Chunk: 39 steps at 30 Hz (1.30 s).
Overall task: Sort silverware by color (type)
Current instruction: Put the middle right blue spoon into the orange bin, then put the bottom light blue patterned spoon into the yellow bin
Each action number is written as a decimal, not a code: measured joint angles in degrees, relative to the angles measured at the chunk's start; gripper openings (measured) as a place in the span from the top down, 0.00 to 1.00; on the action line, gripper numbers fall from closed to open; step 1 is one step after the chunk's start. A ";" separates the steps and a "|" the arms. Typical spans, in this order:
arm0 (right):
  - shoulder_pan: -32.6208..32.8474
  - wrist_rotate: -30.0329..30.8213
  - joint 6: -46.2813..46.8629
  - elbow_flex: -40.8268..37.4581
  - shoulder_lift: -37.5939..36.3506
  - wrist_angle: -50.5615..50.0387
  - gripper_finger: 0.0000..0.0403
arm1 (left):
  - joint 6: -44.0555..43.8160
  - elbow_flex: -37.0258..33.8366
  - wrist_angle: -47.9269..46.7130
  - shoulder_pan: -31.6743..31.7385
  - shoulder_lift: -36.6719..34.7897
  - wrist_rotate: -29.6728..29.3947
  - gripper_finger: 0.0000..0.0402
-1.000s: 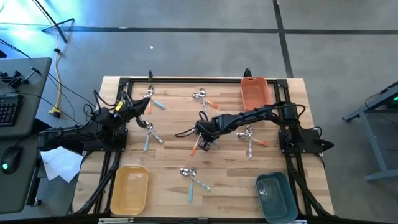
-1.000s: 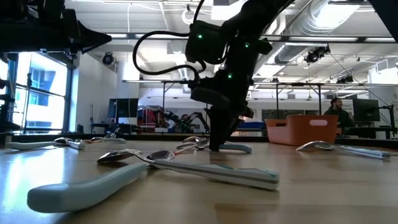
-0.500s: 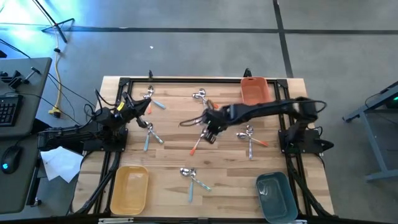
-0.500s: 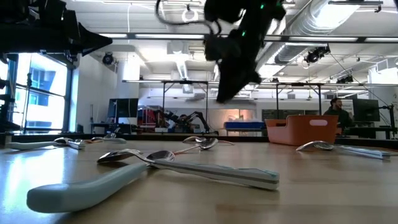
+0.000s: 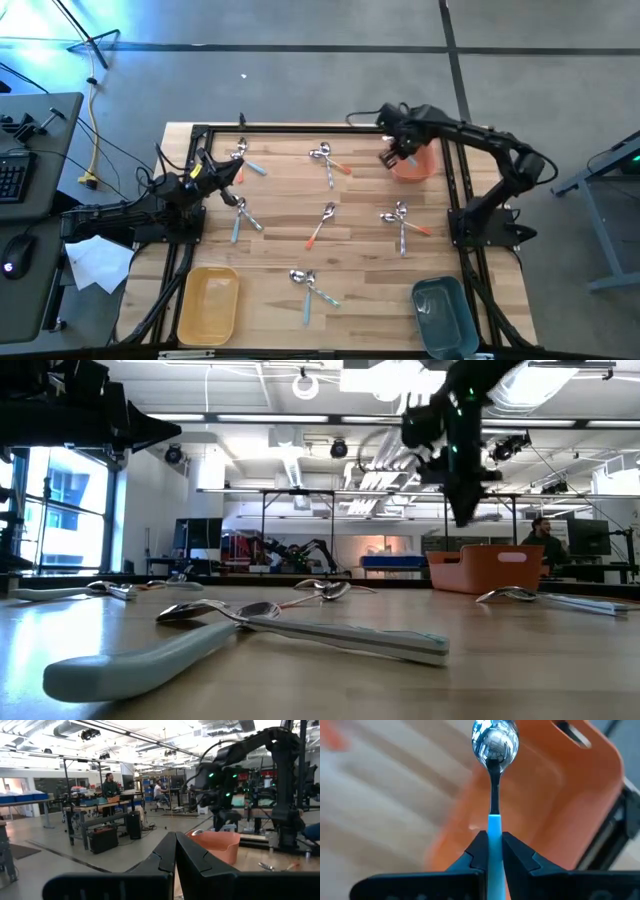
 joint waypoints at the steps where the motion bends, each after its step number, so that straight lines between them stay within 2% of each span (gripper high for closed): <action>1: -1.44 -0.05 -0.40 -1.29 0.00 0.41 0.94 | 0.52 0.00 -0.07 0.00 0.02 -0.04 1.00; 4: -4.40 -0.59 -1.66 -5.22 0.00 2.76 0.94 | 2.23 0.00 0.11 -0.01 0.00 -0.85 1.00; 10: -8.13 -5.80 -3.64 -10.91 0.00 13.07 0.94 | 2.62 0.00 0.09 0.00 0.00 -2.05 1.00; 19: -11.28 -8.32 -4.17 -15.87 0.00 16.03 0.91 | 1.75 0.00 0.05 0.00 0.00 -2.10 1.00; 28: -10.17 -7.51 -3.50 -15.54 0.00 15.24 0.76 | 0.36 0.00 -2.51 0.00 0.44 -2.08 1.00; 31: -8.98 -3.28 -3.69 -13.05 0.00 12.12 0.72 | -0.90 0.00 -2.38 0.00 0.95 -1.90 1.00; 35: -6.16 4.14 -2.83 -6.66 0.00 4.32 0.72 | -1.34 0.00 -2.34 0.00 1.04 -1.84 1.00; 39: -0.91 4.12 -2.46 -2.96 -0.07 6.77 0.77 | -1.19 0.00 -2.42 0.00 1.05 -1.84 1.00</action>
